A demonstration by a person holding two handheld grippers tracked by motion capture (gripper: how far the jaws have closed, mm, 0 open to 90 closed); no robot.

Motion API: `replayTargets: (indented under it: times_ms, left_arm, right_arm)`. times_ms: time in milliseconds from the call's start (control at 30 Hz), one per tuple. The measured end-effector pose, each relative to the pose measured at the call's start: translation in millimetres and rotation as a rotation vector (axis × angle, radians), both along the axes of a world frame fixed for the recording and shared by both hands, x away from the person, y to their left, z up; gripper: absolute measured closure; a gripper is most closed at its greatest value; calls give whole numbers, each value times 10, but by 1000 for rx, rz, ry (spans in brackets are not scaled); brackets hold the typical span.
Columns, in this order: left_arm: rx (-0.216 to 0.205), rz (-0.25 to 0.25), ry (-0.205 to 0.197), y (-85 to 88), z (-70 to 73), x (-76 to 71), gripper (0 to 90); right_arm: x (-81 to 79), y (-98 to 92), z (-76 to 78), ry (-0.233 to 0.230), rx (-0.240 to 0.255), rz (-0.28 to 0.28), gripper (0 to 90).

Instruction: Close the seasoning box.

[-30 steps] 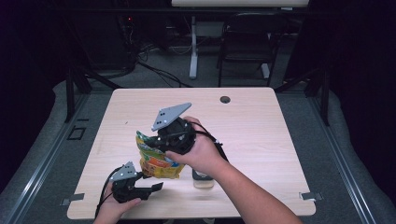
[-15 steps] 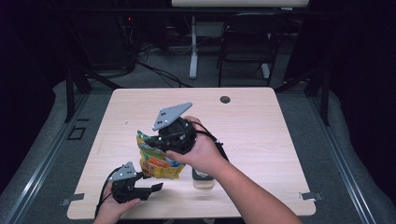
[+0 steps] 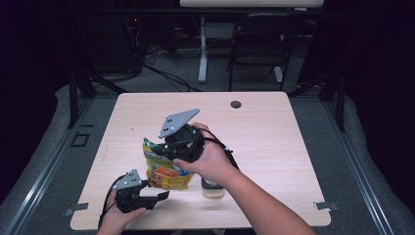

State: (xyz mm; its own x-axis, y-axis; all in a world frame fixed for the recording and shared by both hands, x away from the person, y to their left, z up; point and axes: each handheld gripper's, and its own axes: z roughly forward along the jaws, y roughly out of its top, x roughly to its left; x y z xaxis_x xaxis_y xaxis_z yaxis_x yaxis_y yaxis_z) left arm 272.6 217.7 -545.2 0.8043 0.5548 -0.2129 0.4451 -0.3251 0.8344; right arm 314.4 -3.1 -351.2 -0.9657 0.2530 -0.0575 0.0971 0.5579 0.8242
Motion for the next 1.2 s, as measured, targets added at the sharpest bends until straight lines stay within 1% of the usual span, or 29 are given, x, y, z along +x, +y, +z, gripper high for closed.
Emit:
replayTargets:
  times_ms: [100, 167, 267, 300, 367, 400, 500, 567, 600, 633, 800, 933, 967, 1100, 1133, 1200]
  left_arm:
    - [-6, 4, 8, 25, 8, 0, 404]
    - [-23, 7, 10, 40, 12, 0, 405]
    - [-35, 12, 15, 67, 28, -1, 405]
    - [-47, 15, 14, 71, 25, 0, 405]
    - [-46, 17, 18, 85, 26, 3, 405]
    - [-39, 16, 21, 93, 30, 5, 405]
    - [-42, 28, 23, 100, 28, 5, 406]
    - [-49, 24, 26, 115, 37, 6, 413]
    - [-61, 26, 23, 118, 37, 7, 420]
    - [-64, 26, 24, 124, 41, 6, 423]
    - [-69, 32, 27, 160, 53, 11, 428]
    - [-81, 45, 27, 179, 57, 12, 428]
    - [-76, 49, 26, 186, 61, 11, 428]
    - [-76, 54, 28, 210, 71, 13, 428]
    - [-84, 61, 25, 210, 69, 13, 428]
    - [-81, 64, 23, 217, 70, 14, 428]
  right_arm:
    - [0, 5, -6, -5, 3, 4, 900]
    - [2, 4, -7, -9, 5, 2, 900]
    - [12, -11, -3, -16, 7, 3, 900]
    - [17, -17, -4, -16, 11, 4, 900]
    - [29, -29, -8, -12, 10, 10, 900]
    - [32, -32, -15, -10, 11, 10, 900]
    - [55, -57, -37, -13, 4, 4, 900]
    - [76, -88, -46, -10, -2, -8, 900]
    - [91, -105, -53, -8, 2, -12, 900]
    - [106, -122, -59, -6, 3, -18, 900]
    - [157, -182, -99, -4, -3, -35, 900]
    - [162, -199, -120, -11, -8, -36, 900]
    - [163, -207, -129, -13, -8, -38, 900]
    - [171, -228, -154, -13, -16, -43, 900]
    - [172, -235, -162, -12, -13, -45, 900]
    - [178, -251, -178, -10, -14, -49, 900]
